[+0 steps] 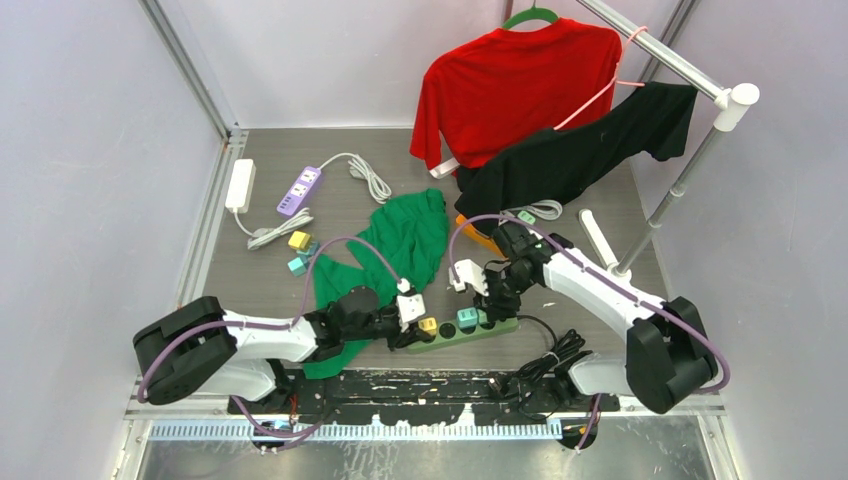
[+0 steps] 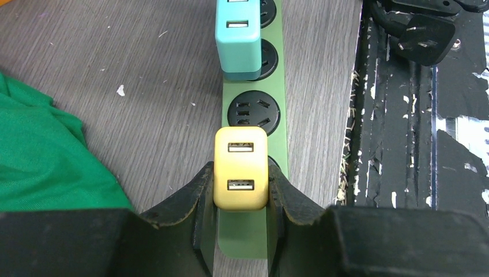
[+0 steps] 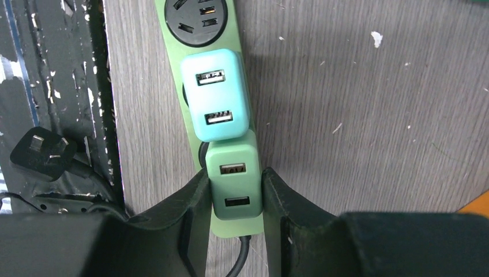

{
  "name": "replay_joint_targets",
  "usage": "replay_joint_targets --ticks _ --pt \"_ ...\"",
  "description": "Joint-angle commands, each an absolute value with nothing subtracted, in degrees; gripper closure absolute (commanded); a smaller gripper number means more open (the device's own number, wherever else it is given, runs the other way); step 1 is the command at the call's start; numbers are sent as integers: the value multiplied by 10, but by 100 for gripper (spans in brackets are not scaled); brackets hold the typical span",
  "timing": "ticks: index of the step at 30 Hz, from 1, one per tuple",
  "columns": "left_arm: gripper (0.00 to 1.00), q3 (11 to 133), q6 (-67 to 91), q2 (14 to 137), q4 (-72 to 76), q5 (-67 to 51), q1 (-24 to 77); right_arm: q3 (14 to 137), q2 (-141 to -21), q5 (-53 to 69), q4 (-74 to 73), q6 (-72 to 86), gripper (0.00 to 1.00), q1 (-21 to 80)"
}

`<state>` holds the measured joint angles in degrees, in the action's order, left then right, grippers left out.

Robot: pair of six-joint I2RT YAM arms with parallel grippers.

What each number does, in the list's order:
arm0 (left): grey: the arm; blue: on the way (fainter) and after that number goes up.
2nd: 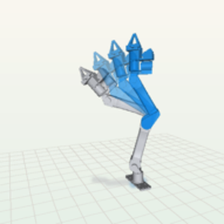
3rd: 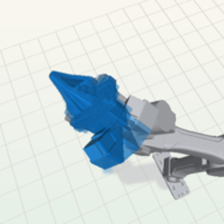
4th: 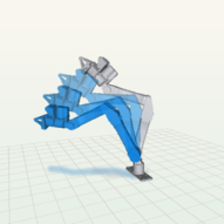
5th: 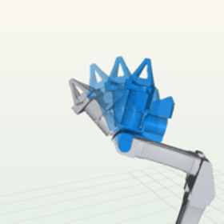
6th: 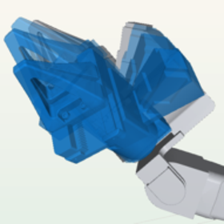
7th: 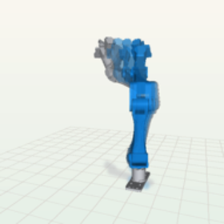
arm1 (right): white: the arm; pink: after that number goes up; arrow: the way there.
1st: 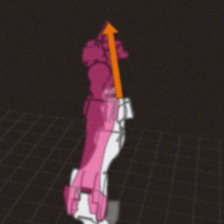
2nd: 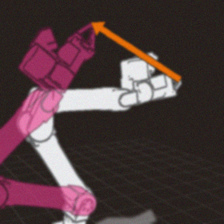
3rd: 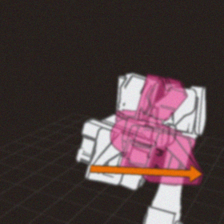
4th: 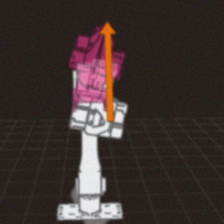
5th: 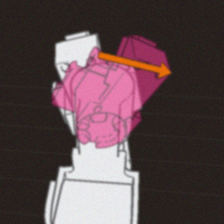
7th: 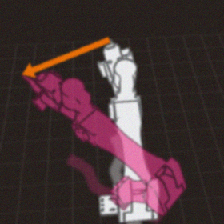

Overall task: Pull the plug off the socket
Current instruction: Remove the plug from the socket.

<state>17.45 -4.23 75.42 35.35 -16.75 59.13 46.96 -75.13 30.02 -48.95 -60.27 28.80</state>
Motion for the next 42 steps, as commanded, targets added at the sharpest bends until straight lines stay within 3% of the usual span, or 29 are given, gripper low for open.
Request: replay_joint_targets --ticks 1,8,11,12,16,18,21,31,37,42 --pt "100 184 -52 766 333 -126 582 448 -726 178 -339 -534 99 262" --pt "100 198 -59 756 309 -129 568 442 -733 275 -401 -595 98 298" --pt "98 203 -54 755 311 -149 567 453 -759 300 -431 -618 93 331" --pt "91 205 -51 755 311 -153 567 457 -766 301 -438 -622 91 338" --pt "48 206 -33 743 325 -158 567 467 -773 291 -439 -606 82 345" --pt "37 204 -25 733 335 -158 568 471 -769 286 -436 -594 77 345" --pt "29 206 -22 704 334 -158 568 475 -766 288 -437 -585 69 340" --pt "26 211 -17 606 299 -185 568 502 -746 306 -466 -556 37 323" --pt "27 206 2 580 306 -202 568 525 -701 339 -505 -557 33 286" --pt "27 214 1 600 329 -203 575 532 -626 448 -526 -563 29 226"
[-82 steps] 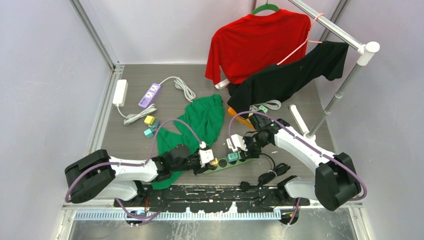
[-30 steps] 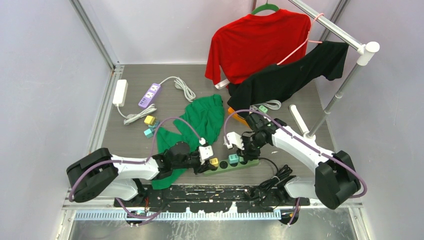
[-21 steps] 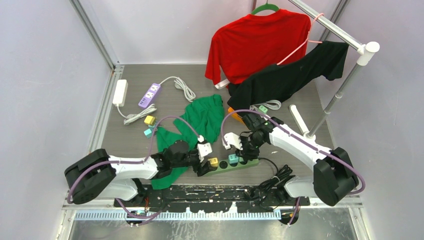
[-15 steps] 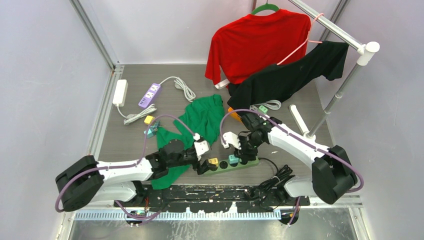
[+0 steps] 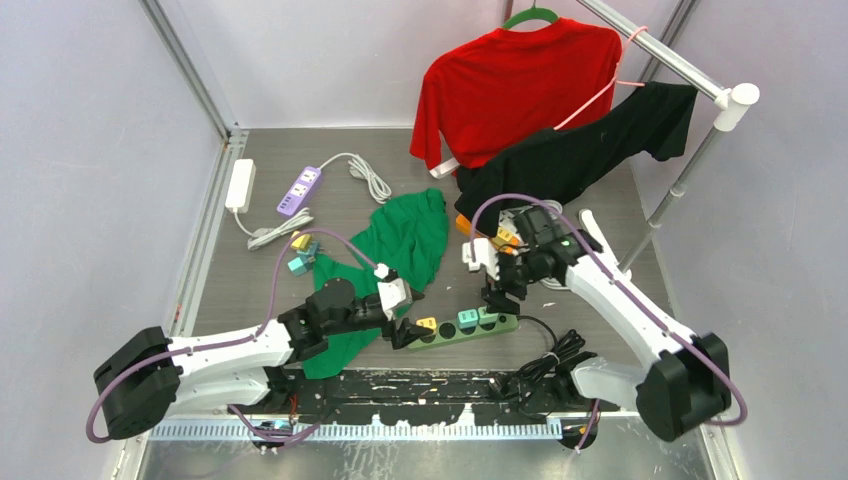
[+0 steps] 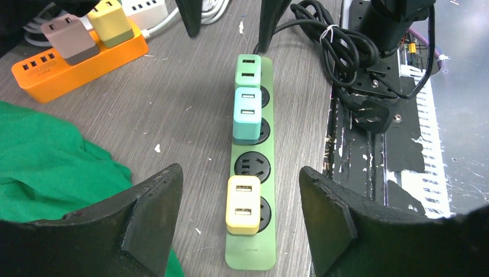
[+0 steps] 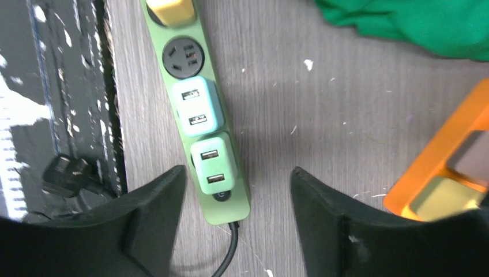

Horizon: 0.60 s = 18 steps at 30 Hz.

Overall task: Pull the plug off the socket
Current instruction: Remove the plug from the socket.

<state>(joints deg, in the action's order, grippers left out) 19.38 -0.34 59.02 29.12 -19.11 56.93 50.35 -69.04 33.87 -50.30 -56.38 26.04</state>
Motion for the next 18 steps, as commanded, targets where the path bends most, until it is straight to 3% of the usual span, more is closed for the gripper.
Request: replay_joint_targets --ticks 1,2,4,8,12,18 --pt "27 219 -5 610 336 -203 581 530 -615 478 -527 -563 21 218" --pt "27 225 -13 624 343 -201 587 530 -615 506 -533 -562 3 214" --pt "27 246 -37 655 345 -194 606 529 -638 546 -554 -572 0 209" --pt "27 284 -70 721 357 -172 633 546 -702 526 -609 -650 0 211" --pt "29 295 -77 800 415 -148 653 481 -646 477 -519 -655 0 212" --pt "35 319 -74 888 463 -120 662 440 -660 452 -486 -693 18 211"
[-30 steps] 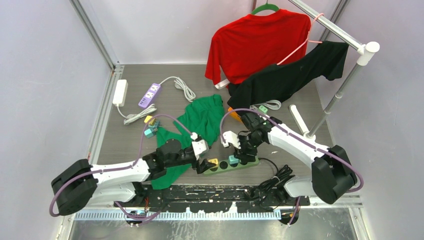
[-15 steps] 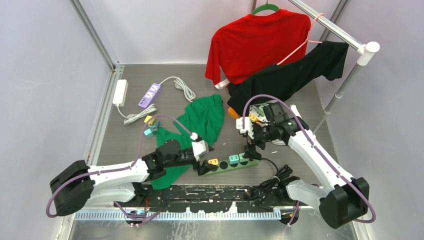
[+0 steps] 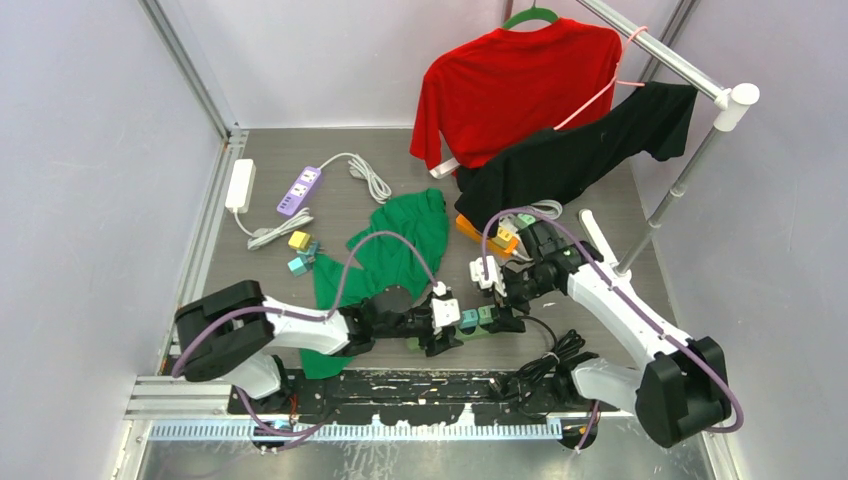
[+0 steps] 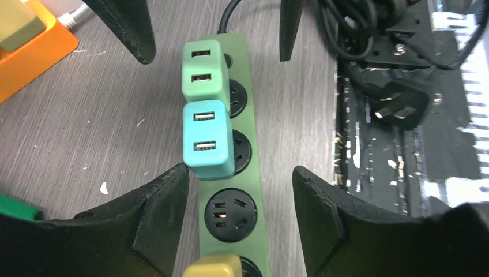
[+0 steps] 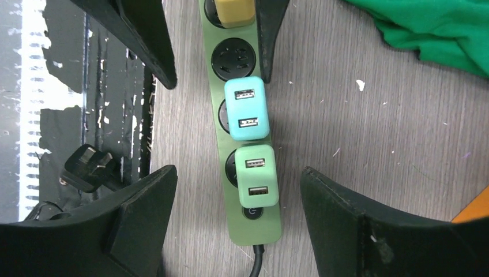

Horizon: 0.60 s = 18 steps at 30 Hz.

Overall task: Pull the plug off the socket
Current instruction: Remove the plug from the socket.

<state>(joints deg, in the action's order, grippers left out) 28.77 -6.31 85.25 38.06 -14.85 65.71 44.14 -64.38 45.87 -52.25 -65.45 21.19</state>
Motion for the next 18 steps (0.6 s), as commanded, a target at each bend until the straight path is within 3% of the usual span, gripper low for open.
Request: replay_joint_targets --ticks 1,4,12,18 --pt "37 322 -74 899 468 -113 661 443 -670 457 -493 -703 23 214" --pt "42 330 -76 918 477 -95 661 443 -694 453 -493 -712 31 228" --pt "42 332 -80 929 499 -83 662 443 -718 429 -479 -701 43 243" --pt "52 346 -78 958 499 -107 661 446 -726 424 -481 -701 56 244"
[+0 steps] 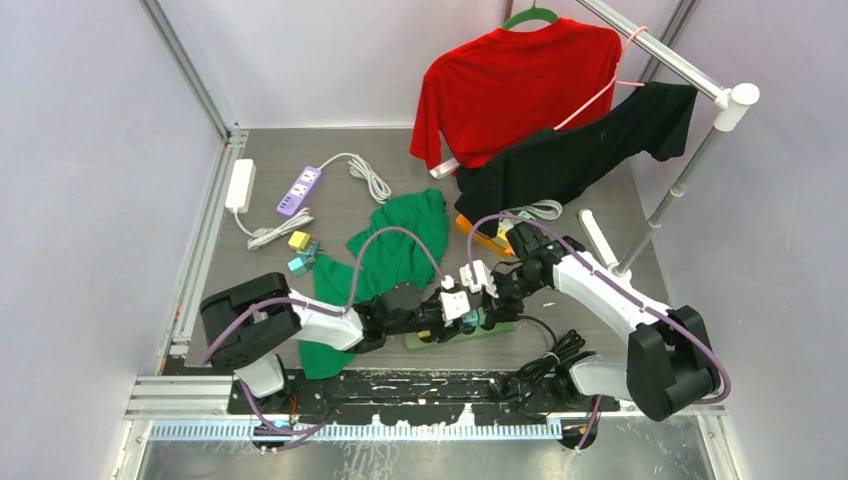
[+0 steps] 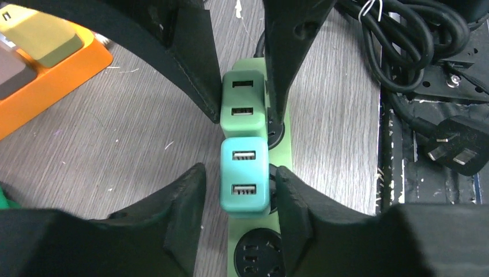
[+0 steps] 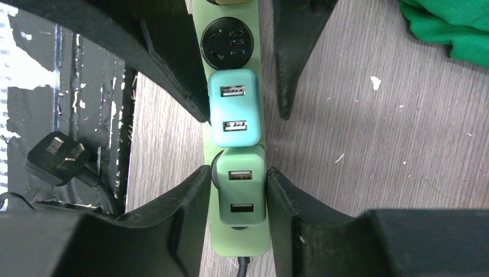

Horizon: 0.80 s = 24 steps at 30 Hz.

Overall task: Pull the plug off the socket
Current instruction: Remove the plug from the socket.

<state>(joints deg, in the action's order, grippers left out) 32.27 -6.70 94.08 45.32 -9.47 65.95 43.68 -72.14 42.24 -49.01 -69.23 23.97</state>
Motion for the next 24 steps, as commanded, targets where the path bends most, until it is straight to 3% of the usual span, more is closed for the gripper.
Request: replay_joint_targets --ticks 1,2,5,6,12,18,22,24 --pt "57 349 -77 963 501 -110 661 447 -728 424 -482 -702 58 244" --pt "63 351 -76 967 502 -113 661 447 -730 424 -482 -702 60 244" --pt "96 348 -78 974 505 -113 661 453 -731 424 -488 -702 70 243" --pt "100 347 -80 975 503 -112 661 456 -731 427 -491 -702 74 244" --pt "100 345 -80 976 468 -129 658 485 -738 509 -541 -717 99 244" --pt "100 328 -62 989 468 -129 641 479 -719 411 -448 -626 99 219" --pt "100 322 -47 994 472 -141 626 437 -686 342 -453 -694 99 205" --pt "100 321 -46 996 473 -144 621 428 -679 373 -494 -740 99 206"
